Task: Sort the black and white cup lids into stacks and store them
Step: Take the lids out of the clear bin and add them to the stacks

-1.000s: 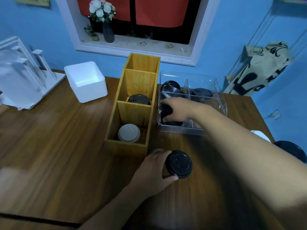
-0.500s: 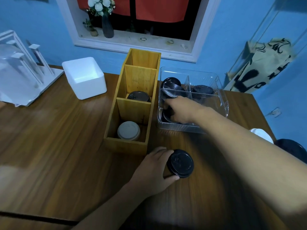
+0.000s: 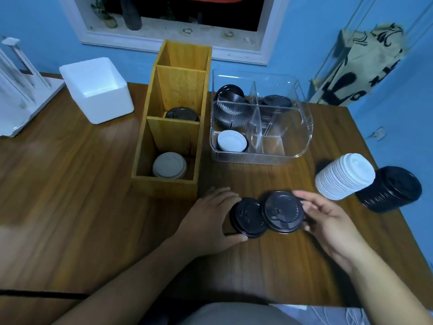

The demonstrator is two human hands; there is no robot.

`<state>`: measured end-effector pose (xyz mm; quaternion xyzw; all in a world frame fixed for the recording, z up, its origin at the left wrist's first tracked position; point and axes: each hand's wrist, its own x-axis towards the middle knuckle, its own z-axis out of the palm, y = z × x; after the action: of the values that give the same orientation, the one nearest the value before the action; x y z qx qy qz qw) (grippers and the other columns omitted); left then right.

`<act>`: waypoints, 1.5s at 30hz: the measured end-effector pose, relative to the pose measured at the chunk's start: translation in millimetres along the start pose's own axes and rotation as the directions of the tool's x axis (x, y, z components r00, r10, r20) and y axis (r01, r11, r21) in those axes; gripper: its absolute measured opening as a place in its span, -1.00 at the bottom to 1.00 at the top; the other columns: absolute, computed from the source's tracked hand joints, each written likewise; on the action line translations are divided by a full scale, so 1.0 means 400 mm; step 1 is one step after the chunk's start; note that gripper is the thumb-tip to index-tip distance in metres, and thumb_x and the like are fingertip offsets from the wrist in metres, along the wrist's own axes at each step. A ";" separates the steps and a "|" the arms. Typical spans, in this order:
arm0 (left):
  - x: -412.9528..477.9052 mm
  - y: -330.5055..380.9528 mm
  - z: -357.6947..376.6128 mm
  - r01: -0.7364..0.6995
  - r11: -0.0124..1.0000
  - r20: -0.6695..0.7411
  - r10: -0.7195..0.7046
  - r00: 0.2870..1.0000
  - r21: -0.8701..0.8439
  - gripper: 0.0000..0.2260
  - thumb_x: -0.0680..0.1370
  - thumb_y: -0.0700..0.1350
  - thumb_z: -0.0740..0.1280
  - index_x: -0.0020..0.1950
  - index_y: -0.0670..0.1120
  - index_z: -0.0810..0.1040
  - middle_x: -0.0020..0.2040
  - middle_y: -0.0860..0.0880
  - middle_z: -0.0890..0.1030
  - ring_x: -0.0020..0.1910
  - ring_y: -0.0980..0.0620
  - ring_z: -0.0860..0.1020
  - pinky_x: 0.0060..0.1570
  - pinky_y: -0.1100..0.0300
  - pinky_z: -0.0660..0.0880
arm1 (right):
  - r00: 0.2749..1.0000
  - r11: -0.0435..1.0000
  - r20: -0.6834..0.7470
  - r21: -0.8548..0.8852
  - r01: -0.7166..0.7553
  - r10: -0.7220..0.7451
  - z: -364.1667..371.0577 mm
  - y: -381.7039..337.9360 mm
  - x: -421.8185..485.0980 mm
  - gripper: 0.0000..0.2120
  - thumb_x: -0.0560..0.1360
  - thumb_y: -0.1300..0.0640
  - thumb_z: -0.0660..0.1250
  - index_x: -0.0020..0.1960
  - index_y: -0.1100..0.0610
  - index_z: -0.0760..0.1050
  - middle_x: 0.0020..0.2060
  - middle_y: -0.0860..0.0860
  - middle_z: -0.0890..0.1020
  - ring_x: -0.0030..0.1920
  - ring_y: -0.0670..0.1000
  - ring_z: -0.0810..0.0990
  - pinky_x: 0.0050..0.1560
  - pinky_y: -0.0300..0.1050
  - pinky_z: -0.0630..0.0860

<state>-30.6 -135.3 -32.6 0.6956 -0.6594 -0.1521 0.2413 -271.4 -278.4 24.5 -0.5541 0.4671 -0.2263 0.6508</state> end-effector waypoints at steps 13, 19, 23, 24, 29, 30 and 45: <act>-0.003 -0.003 0.016 -0.003 1.000 -0.015 0.004 1.000 0.019 -0.21 0.38 0.45 0.43 0.47 0.05 0.42 0.47 0.11 0.44 0.53 0.14 0.26 0.58 0.05 0.09 | 0.887 0.476 0.395 -0.749 0.461 -0.237 -0.063 0.080 -0.052 -0.22 0.43 -0.05 0.53 0.56 -0.17 0.25 0.56 -0.21 0.20 0.55 -0.11 0.11 0.51 -0.05 0.11; -0.001 0.002 0.017 0.005 0.999 -0.014 -0.005 1.000 0.032 -0.20 0.35 0.46 0.45 0.45 0.06 0.43 0.46 0.12 0.45 0.52 0.14 0.28 0.57 0.06 0.11 | 0.921 0.479 0.262 -0.793 0.375 -0.287 -0.064 0.052 -0.037 -0.20 0.29 -0.25 0.56 0.46 -0.13 0.39 0.24 -0.19 0.43 0.28 -0.15 0.38 0.38 -0.04 0.41; 0.003 0.000 0.022 -0.002 0.999 -0.024 0.003 1.000 0.046 -0.20 0.34 0.48 0.43 0.43 0.06 0.43 0.44 0.11 0.46 0.51 0.13 0.30 0.56 0.02 0.15 | 0.899 0.564 0.216 -0.717 0.410 -0.380 0.055 0.037 -0.053 -0.13 0.22 -0.40 0.48 0.44 -0.06 0.44 0.14 -0.17 0.42 0.17 -0.21 0.45 0.26 -0.27 0.41; 0.003 -0.002 0.024 -0.006 0.999 -0.024 0.007 1.000 0.044 -0.20 0.34 0.48 0.43 0.43 0.04 0.44 0.43 0.10 0.47 0.50 0.12 0.31 0.56 0.00 0.16 | 0.893 0.539 0.248 -0.725 0.428 -0.375 0.089 0.040 -0.054 -0.11 0.23 -0.42 0.47 0.46 -0.06 0.42 0.14 -0.18 0.40 0.17 -0.19 0.46 0.24 -0.27 0.42; 0.005 -0.002 0.024 -0.013 0.999 -0.033 0.014 0.999 0.033 -0.16 0.32 0.47 0.44 0.43 -0.03 0.46 0.41 0.03 0.51 0.48 0.06 0.35 0.55 -0.04 0.20 | 0.906 0.455 0.271 -0.795 0.401 -0.324 0.164 0.041 -0.038 -0.12 0.30 -0.36 0.49 0.52 -0.10 0.32 0.16 -0.18 0.32 0.17 -0.13 0.44 0.15 -0.29 0.36; 0.005 -0.002 0.023 -0.007 0.999 -0.028 0.008 1.000 0.038 -0.15 0.32 0.47 0.44 0.44 -0.02 0.45 0.42 0.03 0.50 0.49 0.06 0.34 0.55 -0.04 0.18 | 0.905 0.451 0.274 -0.796 0.403 -0.325 0.164 0.039 -0.035 -0.12 0.31 -0.36 0.49 0.52 -0.09 0.32 0.16 -0.17 0.32 0.17 -0.12 0.44 0.15 -0.29 0.35; 0.001 -0.008 0.017 -0.015 0.999 0.033 0.013 0.999 0.044 -0.16 0.38 0.46 0.40 0.53 0.03 0.39 0.51 0.11 0.37 0.56 0.08 0.19 0.57 -0.02 0.06 | 0.896 0.423 0.386 -0.790 0.443 -0.218 0.158 0.018 0.001 -0.12 0.32 -0.20 0.58 0.54 -0.06 0.31 0.18 -0.13 0.31 0.21 -0.13 0.40 0.24 -0.23 0.43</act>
<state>-31.5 -136.6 -40.0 0.6936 -0.6713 -0.1469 0.2161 -218.4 -244.5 14.2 -0.9061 0.3207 -0.0223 0.2751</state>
